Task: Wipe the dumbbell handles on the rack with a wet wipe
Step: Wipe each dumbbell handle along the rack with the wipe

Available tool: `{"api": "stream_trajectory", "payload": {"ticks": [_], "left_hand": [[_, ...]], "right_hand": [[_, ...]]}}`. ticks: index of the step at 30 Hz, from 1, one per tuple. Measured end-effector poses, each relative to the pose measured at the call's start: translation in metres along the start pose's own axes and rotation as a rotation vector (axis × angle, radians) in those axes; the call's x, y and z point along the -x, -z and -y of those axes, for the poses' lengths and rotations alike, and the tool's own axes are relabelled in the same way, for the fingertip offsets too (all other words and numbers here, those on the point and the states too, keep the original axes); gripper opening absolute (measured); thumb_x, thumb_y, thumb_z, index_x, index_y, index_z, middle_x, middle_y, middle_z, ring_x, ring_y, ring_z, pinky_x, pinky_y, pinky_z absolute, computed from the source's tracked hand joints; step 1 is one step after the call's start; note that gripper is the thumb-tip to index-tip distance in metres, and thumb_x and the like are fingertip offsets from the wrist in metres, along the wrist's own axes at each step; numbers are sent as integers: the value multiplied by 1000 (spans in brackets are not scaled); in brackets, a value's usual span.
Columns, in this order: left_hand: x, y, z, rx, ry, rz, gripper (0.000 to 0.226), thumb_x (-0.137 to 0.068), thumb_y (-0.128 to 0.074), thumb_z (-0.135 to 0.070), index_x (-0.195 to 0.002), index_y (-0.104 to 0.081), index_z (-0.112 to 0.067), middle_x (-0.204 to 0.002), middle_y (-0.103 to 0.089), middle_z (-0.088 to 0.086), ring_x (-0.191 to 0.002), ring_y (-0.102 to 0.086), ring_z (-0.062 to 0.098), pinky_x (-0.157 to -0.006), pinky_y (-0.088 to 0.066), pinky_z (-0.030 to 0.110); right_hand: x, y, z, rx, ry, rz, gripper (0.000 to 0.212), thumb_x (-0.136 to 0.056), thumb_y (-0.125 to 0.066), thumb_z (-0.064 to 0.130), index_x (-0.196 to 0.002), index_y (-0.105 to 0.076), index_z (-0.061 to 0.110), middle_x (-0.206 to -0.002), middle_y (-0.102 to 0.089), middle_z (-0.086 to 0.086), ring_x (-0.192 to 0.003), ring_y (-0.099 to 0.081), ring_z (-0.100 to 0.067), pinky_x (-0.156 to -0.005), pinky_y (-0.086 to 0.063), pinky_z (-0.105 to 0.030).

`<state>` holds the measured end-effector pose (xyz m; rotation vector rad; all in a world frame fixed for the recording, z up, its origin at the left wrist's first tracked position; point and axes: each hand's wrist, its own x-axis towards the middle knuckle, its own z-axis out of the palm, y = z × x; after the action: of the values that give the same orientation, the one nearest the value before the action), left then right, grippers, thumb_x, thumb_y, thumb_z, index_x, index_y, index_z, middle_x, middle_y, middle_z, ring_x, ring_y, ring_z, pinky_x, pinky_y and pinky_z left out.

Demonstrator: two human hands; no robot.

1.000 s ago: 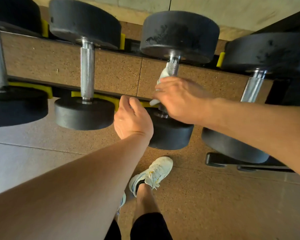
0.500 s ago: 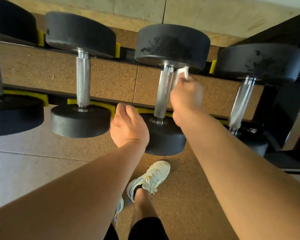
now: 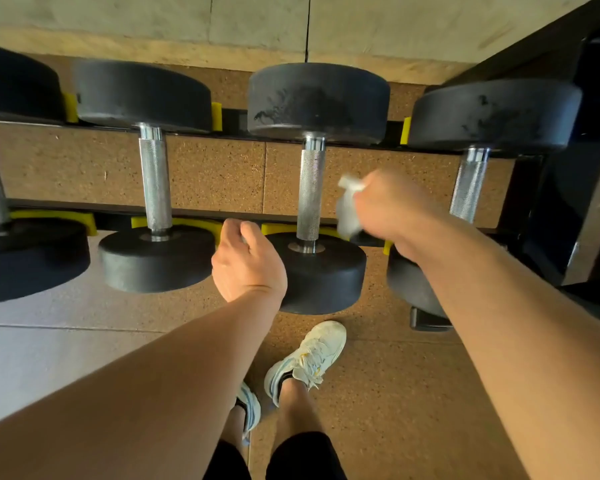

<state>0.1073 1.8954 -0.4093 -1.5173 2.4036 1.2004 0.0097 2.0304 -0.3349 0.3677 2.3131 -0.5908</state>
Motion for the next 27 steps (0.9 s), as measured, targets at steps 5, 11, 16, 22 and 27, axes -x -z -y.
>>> {"api": "stream_trajectory", "payload": {"ticks": [5,11,16,22,27], "left_hand": [[0,-1,-1,17,13,-7,31,-100,-34,-21,-85,-60,-14,-69,-50,-8,-65,-44,7,-69,-28,31],[0,0,-1,9,8,-7,32,-100,-33,-20,-86,-60,-11,-69,-50,-6,-66,-45,7,-69,-30,32],[-2,1,-1,-3,-11,7,33,-100,-33,-21,-85,-60,-10,-69,-50,-3,-66,-45,10,-68,-31,34],[-5,3,-2,-34,2,73,32,-100,-33,-25,-87,-59,-11,-81,-58,11,-79,-47,34,-71,-33,38],[-15,36,-1,118,71,322,30,-104,-36,-36,-105,-61,-19,-91,-62,0,-91,-60,25,-79,-43,37]], "right_hand": [[-12,-44,22,-257,75,-151,37,-101,-52,19,-138,-50,14,-117,-63,-4,-98,-65,-14,-71,-54,-21],[-3,-50,-24,291,363,173,19,-97,-55,11,-114,-59,16,-100,-64,-7,-81,-58,-22,-65,-43,-34],[1,-28,-27,576,514,354,22,-95,-46,10,-110,-62,14,-77,-55,-2,-66,-54,-16,-52,-39,-31],[39,-40,4,793,704,111,22,-96,-42,15,-105,-62,15,-79,-51,-1,-70,-57,-21,-56,-43,-32],[41,-57,24,698,570,220,28,-99,-42,16,-119,-61,22,-85,-61,-1,-75,-61,-19,-60,-49,-33]]}}
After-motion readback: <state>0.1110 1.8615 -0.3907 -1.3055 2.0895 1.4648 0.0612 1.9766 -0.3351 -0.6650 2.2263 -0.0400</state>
